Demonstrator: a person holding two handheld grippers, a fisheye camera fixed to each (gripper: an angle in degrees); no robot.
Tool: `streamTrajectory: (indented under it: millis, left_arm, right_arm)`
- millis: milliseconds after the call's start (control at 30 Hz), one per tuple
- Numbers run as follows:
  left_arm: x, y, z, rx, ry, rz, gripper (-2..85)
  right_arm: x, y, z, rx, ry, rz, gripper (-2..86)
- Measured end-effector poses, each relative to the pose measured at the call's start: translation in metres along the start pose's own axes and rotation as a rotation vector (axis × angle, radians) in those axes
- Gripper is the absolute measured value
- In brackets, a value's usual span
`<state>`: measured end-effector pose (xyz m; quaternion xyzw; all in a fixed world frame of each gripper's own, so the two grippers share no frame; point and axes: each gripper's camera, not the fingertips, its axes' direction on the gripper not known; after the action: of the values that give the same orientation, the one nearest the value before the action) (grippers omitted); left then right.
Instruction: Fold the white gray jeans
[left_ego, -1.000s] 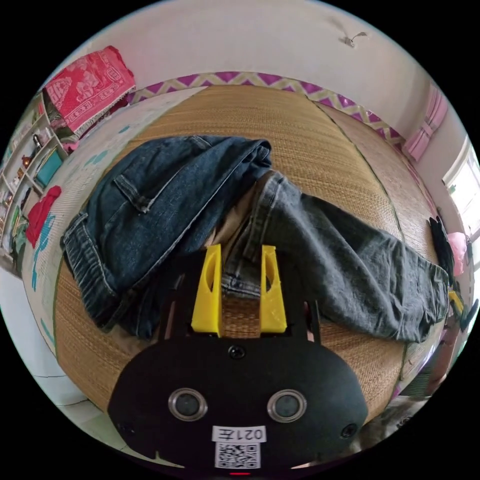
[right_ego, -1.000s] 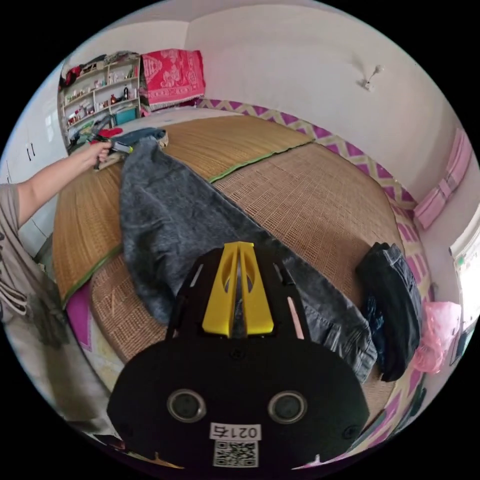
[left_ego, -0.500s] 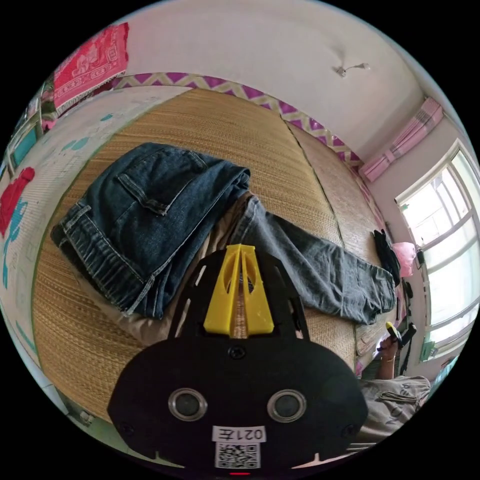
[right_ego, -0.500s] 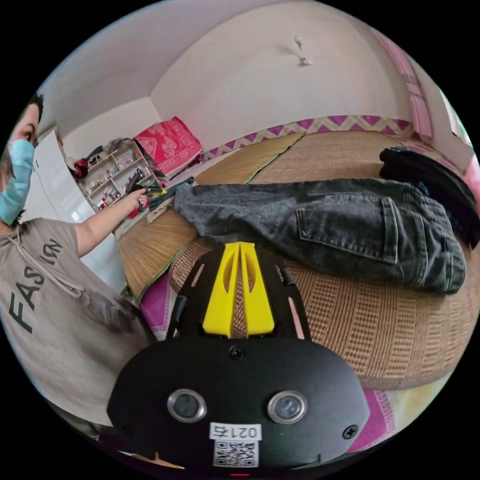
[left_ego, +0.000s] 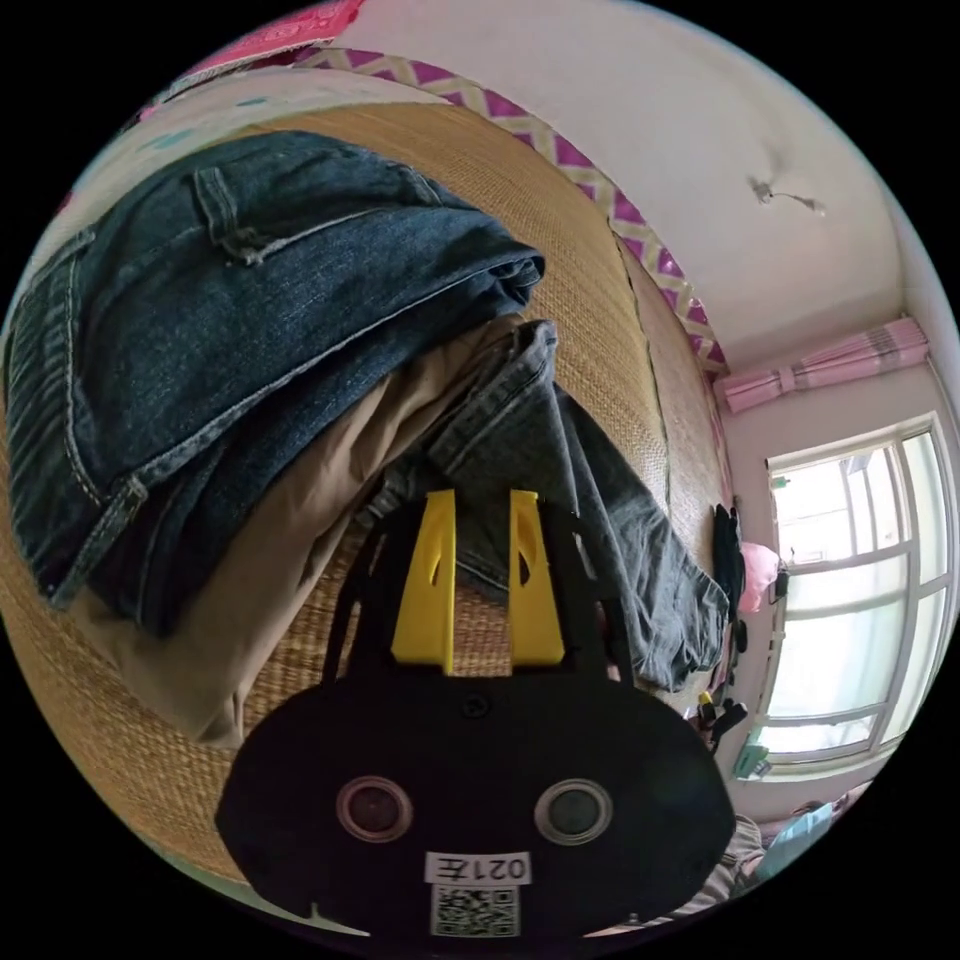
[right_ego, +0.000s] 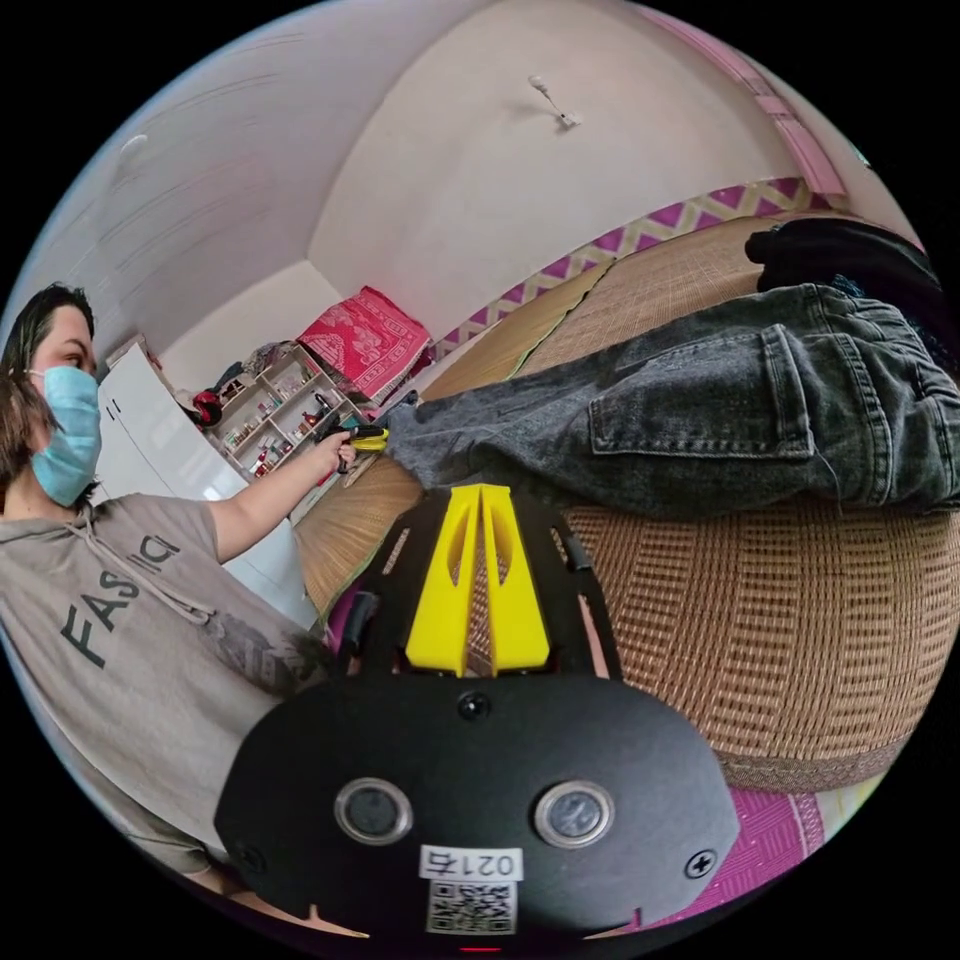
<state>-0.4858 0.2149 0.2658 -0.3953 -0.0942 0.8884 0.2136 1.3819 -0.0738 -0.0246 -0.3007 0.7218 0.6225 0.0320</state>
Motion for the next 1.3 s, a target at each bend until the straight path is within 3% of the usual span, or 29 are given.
streamTrajectory:
  millis: [67,200,333,467,600,733,967,1300]
  left_arm:
    - [-0.015,-0.001,-0.007,0.027,0.009,-0.027,0.6]
    - [-0.024,0.013,-0.045,0.124,0.107,-0.016,-0.7]
    - [-0.007,0.028,-0.089,0.185,0.062,0.07,-0.9]
    - [-0.039,0.025,-0.057,0.084,-0.04,0.013,-0.8]
    - [-0.076,0.035,-0.043,0.133,0.094,-0.034,-0.3]
    - [-0.091,0.061,-0.057,0.209,0.117,-0.067,4.0]
    - [-0.085,0.091,-0.056,0.233,0.166,-0.112,9.5]
    - [-0.06,0.092,-0.033,0.272,0.155,-0.202,6.8]
  right_arm:
    - [0.011,-0.012,-0.006,-0.008,-0.018,0.013,-0.6]
    - [0.022,-0.024,-0.015,-0.002,-0.03,0.021,-0.6]
    - [0.031,-0.033,-0.016,0.001,-0.051,0.027,-0.6]
    - [0.039,-0.038,-0.005,-0.012,-0.084,0.033,-0.5]
    - [0.034,-0.039,0.016,-0.04,-0.086,0.011,-0.3]
    - [-0.008,-0.042,0.069,-0.167,-0.009,-0.118,0.9]
    - [-0.1,-0.008,0.22,-0.458,0.419,-0.374,2.1]
    - [-0.085,0.013,0.277,-0.487,0.42,-0.339,0.4]
